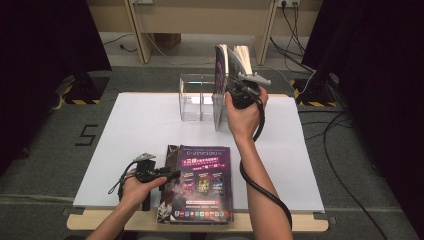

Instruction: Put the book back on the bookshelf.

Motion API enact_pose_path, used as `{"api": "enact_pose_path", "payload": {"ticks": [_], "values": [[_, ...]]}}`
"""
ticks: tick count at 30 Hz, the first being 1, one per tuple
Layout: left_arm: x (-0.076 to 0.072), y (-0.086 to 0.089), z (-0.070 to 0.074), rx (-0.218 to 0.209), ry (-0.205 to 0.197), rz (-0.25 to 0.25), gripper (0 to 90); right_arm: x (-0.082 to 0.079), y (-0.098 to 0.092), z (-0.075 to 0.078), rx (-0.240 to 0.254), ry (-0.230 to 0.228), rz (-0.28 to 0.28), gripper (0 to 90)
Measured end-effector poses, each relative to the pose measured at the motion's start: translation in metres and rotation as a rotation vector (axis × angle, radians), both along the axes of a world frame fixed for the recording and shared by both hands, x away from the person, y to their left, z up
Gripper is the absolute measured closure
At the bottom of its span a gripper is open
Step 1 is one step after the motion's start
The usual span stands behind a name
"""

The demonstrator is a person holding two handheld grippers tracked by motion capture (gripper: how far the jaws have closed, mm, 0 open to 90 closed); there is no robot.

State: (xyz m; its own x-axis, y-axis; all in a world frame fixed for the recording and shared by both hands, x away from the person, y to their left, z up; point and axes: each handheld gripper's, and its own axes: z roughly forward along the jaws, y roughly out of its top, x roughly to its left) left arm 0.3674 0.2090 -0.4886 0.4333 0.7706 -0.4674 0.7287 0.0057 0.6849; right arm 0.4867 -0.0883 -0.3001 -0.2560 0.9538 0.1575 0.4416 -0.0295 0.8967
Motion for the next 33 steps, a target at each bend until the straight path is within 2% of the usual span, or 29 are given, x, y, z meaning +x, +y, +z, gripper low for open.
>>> {"api": "enact_pose_path", "payload": {"ticks": [7, 11, 13, 15, 21, 23, 27, 30, 33], "values": [[0.004, -0.002, 0.0, 0.012, -0.009, 0.003, 41.7, -0.018, -0.012, -0.016, -0.013, 0.059, 0.007, 66.7], [0.006, -0.003, 0.0, 0.015, -0.011, 0.004, 42.1, -0.028, -0.017, -0.028, 0.003, 0.113, 0.016, 66.1], [0.006, -0.004, 0.0, 0.018, -0.009, 0.006, 42.2, -0.033, -0.02, -0.034, -0.012, 0.132, 0.017, 66.2], [0.007, -0.004, -0.001, 0.019, -0.008, 0.006, 42.3, -0.038, -0.022, -0.039, -0.004, 0.159, 0.025, 66.1], [0.009, -0.006, -0.002, 0.022, -0.004, 0.01, 42.4, -0.049, -0.027, -0.058, -0.021, 0.219, 0.048, 65.1], [0.01, -0.007, -0.004, 0.021, 0.002, 0.011, 42.4, -0.053, -0.028, -0.069, -0.035, 0.238, 0.049, 64.8], [0.01, -0.008, -0.004, 0.024, -0.003, 0.017, 42.8, -0.058, -0.031, -0.088, -0.024, 0.285, 0.06, 64.2], [0.01, -0.009, -0.004, 0.028, -0.003, 0.023, 43.1, -0.061, -0.031, -0.104, -0.034, 0.33, 0.076, 63.3], [0.01, -0.011, -0.004, 0.026, 0.0, 0.03, 43.1, -0.063, -0.03, -0.117, -0.033, 0.357, 0.092, 62.3]]}}
